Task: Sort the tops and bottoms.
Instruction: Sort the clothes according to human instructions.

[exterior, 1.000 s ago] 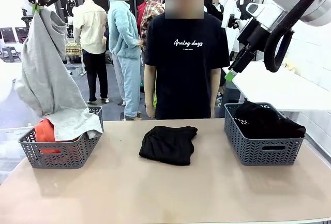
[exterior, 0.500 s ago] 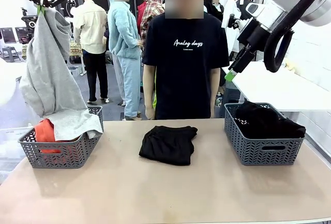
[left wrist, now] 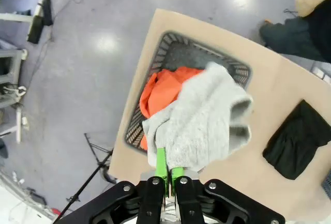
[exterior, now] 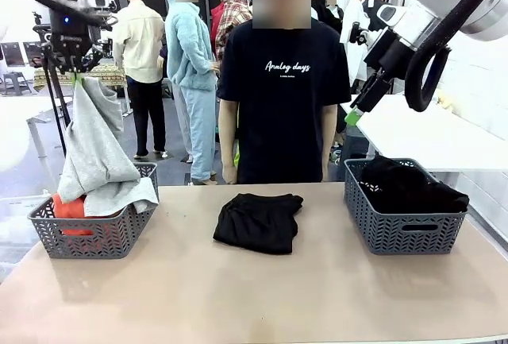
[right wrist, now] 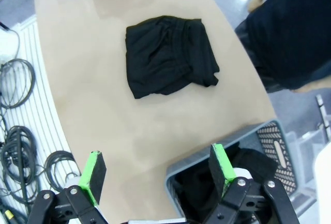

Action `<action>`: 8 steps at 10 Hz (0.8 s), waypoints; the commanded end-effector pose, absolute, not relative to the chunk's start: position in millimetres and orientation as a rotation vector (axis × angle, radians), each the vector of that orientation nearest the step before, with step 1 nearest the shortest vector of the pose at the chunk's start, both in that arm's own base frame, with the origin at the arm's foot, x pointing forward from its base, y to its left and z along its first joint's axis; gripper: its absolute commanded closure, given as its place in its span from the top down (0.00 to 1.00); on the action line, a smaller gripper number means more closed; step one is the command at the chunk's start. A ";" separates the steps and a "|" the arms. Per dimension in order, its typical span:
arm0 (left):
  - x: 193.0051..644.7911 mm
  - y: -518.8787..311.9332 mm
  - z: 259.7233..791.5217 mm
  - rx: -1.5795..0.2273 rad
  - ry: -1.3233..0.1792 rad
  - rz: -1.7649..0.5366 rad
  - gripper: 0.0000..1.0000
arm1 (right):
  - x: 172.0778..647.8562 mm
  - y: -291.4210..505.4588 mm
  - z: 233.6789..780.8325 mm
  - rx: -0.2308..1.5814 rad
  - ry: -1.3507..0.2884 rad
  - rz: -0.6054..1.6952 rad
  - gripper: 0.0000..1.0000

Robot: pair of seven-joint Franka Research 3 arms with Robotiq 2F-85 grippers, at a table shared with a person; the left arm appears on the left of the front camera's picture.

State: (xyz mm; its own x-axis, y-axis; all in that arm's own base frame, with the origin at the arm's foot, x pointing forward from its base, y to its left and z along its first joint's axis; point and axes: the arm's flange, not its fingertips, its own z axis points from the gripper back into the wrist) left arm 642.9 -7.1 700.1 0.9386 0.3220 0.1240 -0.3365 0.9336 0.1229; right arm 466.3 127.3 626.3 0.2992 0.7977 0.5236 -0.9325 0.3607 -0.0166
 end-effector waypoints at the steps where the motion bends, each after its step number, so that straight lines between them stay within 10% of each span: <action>1: 600.8 16.1 653.9 0.068 -0.154 0.278 0.00 | 466.1 127.5 626.1 0.312 -0.487 1.174 1.00; 8: 672.4 35.5 654.0 0.080 -0.030 0.280 0.00 | 466.1 127.5 626.1 0.312 -0.487 1.174 1.00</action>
